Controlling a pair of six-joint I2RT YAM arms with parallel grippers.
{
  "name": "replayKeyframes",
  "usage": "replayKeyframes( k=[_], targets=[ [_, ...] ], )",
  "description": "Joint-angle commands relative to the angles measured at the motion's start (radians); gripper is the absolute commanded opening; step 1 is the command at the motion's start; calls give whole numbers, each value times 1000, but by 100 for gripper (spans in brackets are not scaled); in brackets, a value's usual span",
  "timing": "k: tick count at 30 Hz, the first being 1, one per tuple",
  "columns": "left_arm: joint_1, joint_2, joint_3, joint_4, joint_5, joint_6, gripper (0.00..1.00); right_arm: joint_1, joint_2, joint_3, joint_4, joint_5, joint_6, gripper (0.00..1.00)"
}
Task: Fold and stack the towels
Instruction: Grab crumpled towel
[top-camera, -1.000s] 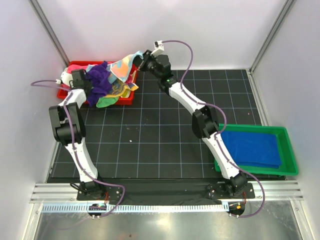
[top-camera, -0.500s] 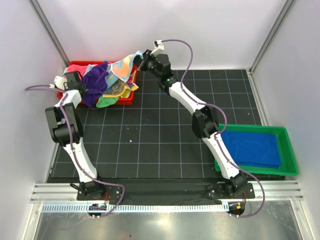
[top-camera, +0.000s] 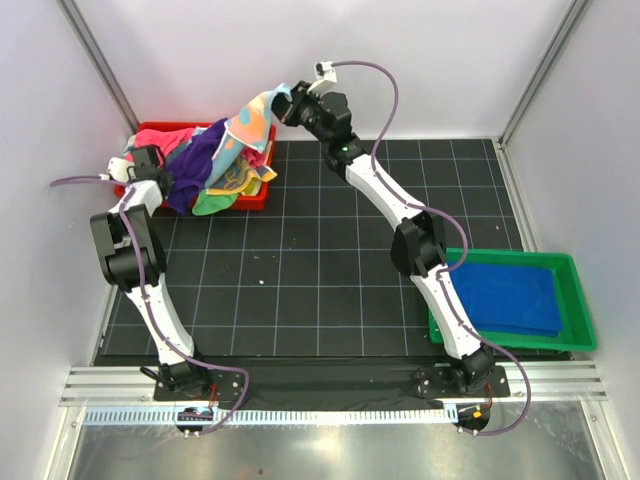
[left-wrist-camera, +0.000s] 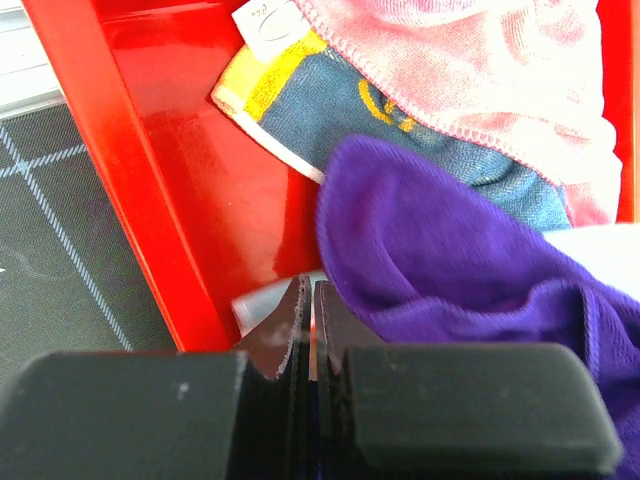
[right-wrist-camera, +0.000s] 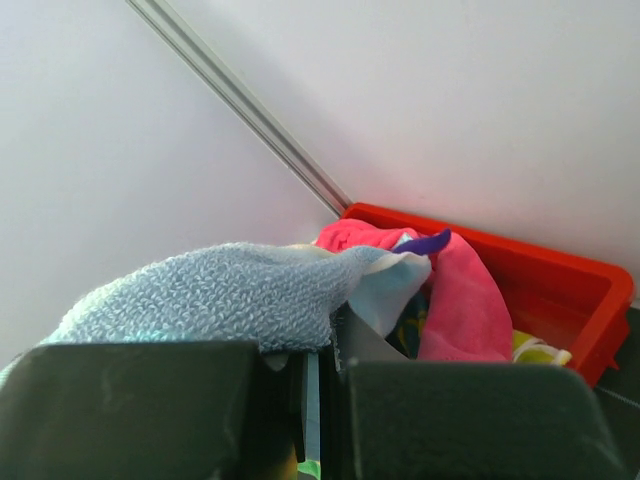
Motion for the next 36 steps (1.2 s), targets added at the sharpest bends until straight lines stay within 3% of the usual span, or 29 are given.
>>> replayKeyframes(
  k=[1, 36],
  targets=[
    [11, 4, 28, -9, -29, -14, 0, -10, -120, 65, 57, 5, -24, 1],
    [30, 30, 37, -30, 33, -35, 0, -55, -237, 116, -4, 32, -80, 1]
  ],
)
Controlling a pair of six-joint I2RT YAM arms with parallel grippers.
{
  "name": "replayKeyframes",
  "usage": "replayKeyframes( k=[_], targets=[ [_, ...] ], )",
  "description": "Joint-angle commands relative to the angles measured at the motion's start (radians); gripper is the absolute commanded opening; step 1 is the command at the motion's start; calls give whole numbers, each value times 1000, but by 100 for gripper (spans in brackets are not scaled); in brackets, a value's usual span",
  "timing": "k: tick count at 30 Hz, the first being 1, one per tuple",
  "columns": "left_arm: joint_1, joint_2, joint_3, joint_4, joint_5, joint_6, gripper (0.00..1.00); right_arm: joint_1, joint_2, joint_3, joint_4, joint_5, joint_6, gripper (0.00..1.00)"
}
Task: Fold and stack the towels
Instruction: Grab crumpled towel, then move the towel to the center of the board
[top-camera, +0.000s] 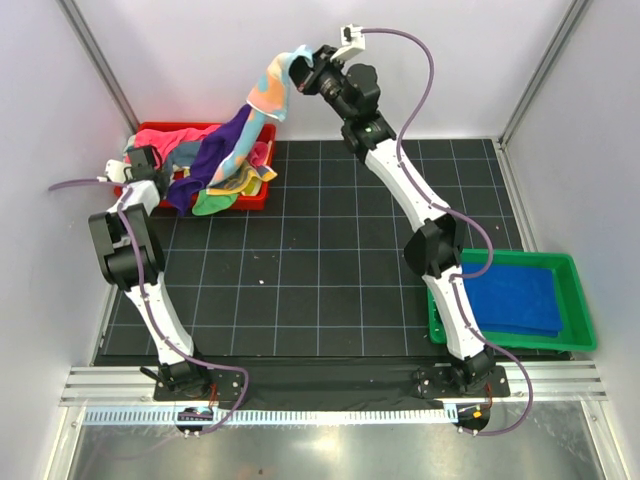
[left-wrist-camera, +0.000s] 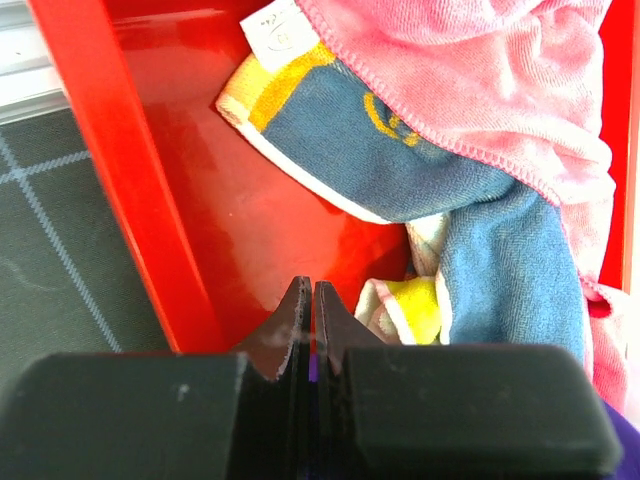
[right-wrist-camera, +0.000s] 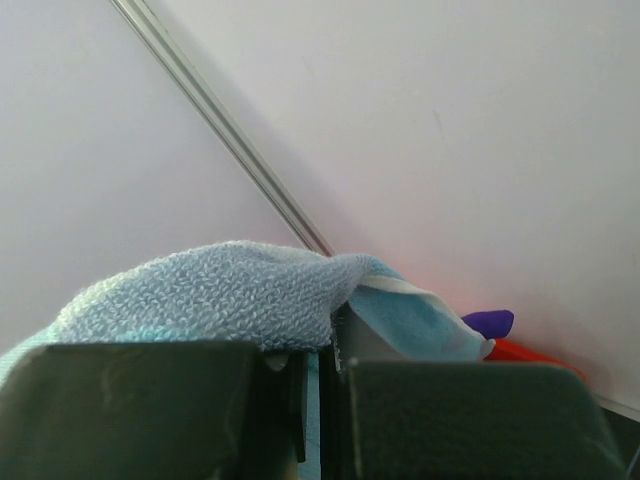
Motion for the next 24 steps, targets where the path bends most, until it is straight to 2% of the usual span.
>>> replayKeyframes(
  k=[1, 6, 10, 13, 20, 24],
  targets=[
    [11, 19, 27, -25, 16, 4, 0, -7, -100, 55, 48, 12, -20, 1],
    [11, 20, 23, -5, 44, 9, 1, -7, -118, 53, 47, 12, -19, 1],
    [11, 8, 9, 22, 64, 19, 7, -9, -137, 53, 47, 10, -20, 1],
    [11, -4, 3, 51, 82, 25, 16, -9, -160, 47, 42, 9, -28, 1],
    [2, -44, -25, 114, 121, 50, 53, -15, -250, -37, 42, 4, -34, 1],
    [-21, -83, -60, 179, 124, 74, 65, -18, -292, -86, 18, 0, -45, 1]
  ],
)
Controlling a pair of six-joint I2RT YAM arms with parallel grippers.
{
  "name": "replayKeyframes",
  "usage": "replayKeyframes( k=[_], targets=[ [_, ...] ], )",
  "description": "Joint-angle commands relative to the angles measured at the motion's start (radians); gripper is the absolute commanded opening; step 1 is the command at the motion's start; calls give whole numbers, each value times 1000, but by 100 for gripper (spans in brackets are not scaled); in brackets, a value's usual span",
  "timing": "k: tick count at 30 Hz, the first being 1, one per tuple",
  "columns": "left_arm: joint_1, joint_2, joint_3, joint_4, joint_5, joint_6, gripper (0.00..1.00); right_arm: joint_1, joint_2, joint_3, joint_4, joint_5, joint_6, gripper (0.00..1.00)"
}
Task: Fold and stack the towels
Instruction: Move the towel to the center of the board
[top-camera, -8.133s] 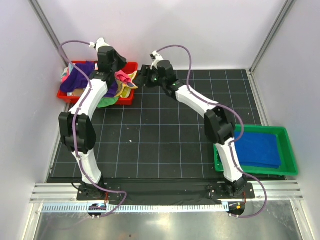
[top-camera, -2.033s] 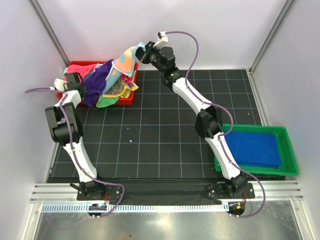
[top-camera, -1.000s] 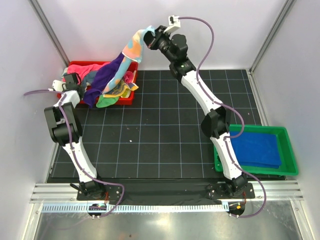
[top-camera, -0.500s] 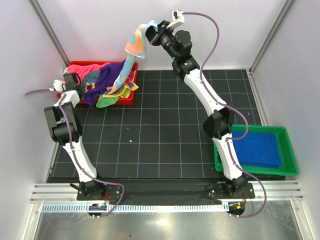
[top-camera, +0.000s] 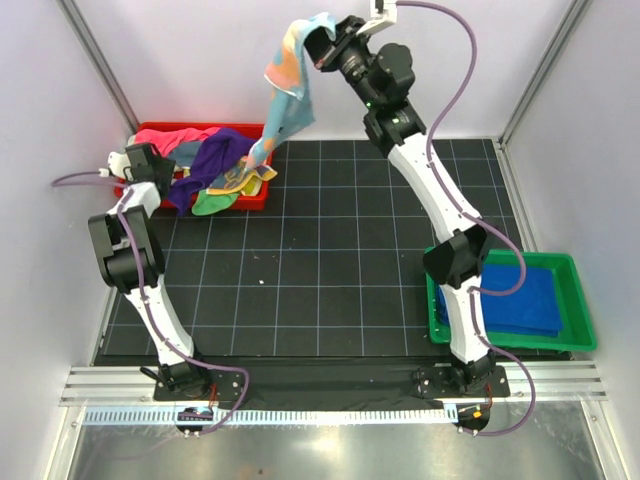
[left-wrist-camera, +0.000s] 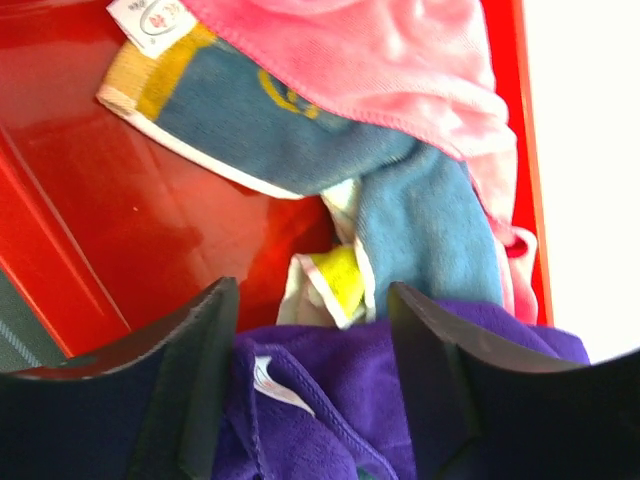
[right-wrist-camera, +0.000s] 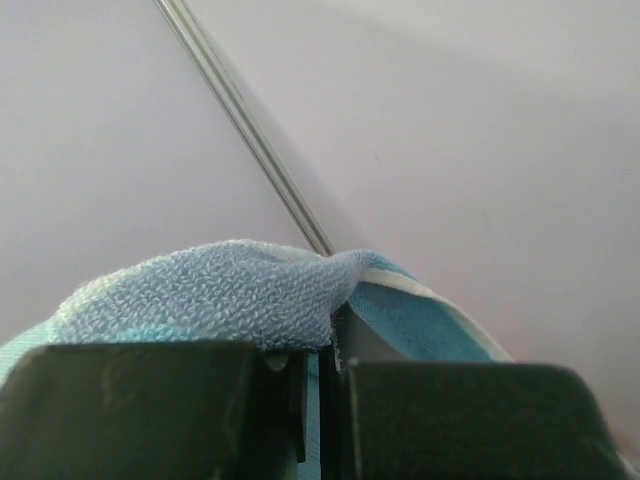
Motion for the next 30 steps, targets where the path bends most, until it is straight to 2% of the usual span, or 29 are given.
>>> replayKeyframes(
  k=[1, 6, 19, 22, 28, 30],
  targets=[
    [-29, -69, -39, 61, 7, 47, 67, -7, -113, -35, 28, -1, -33, 1],
    [-75, -115, -90, 128, 14, 79, 75, -7, -210, -203, 32, 5, -47, 1],
    [-249, -213, -260, 283, -35, 118, 77, -1, -491, -630, 11, 14, -50, 1],
    [-268, -237, -279, 285, -55, 122, 78, 7, -548, -700, -7, 11, -50, 1],
    [-266, -296, -279, 208, -107, 167, 79, 41, -603, -742, -113, 17, -75, 1],
    [-300, -319, -286, 193, -122, 188, 79, 62, -615, -747, -142, 34, -90, 1]
  ],
)
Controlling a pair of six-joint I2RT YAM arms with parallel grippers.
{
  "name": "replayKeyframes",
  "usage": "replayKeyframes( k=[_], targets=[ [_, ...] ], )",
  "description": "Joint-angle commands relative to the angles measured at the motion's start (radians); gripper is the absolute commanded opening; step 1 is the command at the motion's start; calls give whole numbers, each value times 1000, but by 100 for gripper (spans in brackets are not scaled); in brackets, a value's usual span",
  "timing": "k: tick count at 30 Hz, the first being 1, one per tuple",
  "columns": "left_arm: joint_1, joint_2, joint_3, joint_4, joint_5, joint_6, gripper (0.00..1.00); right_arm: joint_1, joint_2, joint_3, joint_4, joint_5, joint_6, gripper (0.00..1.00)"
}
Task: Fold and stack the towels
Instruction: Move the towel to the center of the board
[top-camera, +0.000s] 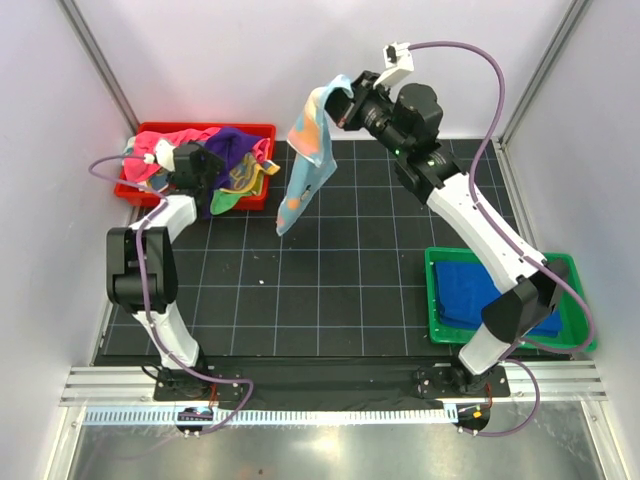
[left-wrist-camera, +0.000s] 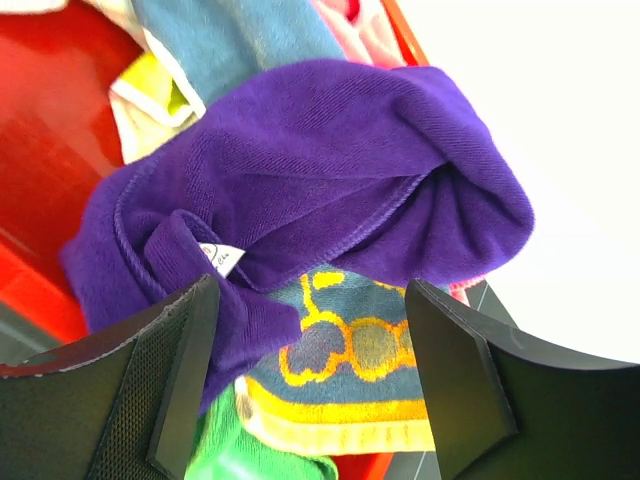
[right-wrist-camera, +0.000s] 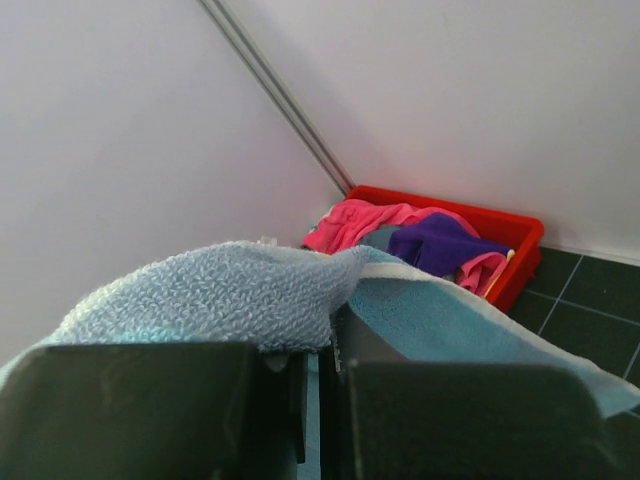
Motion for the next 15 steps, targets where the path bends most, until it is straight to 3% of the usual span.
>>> replayKeyframes(
  k=[1, 15],
  targets=[
    [-34, -100, -9, -13, -62, 71, 80, 34, -70, 1, -56, 18, -37, 1],
    [-166, -346, -213, 0, -102, 53, 80, 224, -217, -70, -298, -1, -97, 1]
  ],
)
